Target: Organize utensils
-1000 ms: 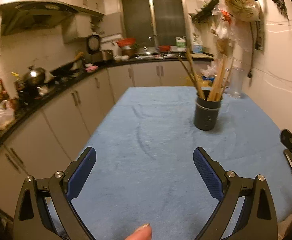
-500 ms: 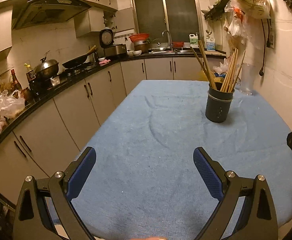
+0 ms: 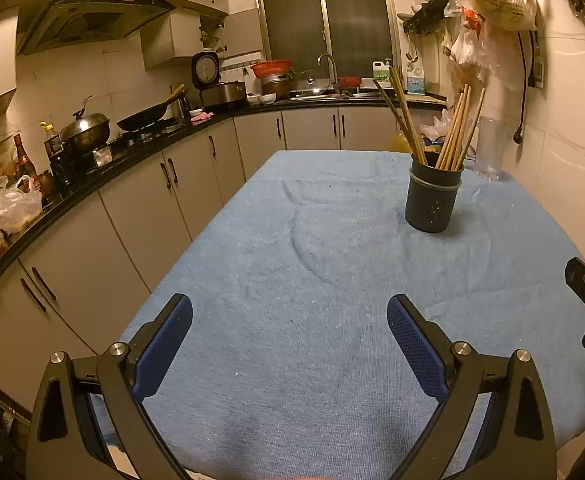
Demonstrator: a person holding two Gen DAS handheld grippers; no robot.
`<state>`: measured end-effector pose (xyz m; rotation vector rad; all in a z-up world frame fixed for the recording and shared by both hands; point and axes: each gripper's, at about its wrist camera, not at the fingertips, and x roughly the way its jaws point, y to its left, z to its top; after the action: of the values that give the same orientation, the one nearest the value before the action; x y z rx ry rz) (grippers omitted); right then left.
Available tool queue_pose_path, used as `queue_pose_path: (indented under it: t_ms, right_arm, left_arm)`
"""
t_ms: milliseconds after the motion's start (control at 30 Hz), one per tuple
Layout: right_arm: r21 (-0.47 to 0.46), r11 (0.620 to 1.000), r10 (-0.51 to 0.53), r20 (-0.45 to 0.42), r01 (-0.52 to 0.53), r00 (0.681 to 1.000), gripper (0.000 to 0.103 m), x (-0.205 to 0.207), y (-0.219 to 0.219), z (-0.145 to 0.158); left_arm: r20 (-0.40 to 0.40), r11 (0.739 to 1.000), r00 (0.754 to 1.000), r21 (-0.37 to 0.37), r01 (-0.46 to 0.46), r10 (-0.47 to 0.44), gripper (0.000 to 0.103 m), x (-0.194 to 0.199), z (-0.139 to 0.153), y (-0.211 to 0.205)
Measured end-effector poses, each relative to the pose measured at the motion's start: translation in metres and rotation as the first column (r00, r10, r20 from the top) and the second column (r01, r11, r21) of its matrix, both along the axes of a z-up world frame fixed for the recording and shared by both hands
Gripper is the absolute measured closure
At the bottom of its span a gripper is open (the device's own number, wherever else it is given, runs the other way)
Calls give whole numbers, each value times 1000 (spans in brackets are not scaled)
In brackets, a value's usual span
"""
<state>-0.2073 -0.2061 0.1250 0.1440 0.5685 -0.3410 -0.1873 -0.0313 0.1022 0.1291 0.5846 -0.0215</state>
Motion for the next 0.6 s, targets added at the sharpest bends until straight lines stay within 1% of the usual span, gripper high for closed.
queue_pose_path:
  t_ms: [600]
  right_arm:
    - [-12,1000,8,-12,-9,1000,1,0,5,-3]
  left_arm:
    - [-8,1000,1000,0,7,-7,6,2,-3,1]
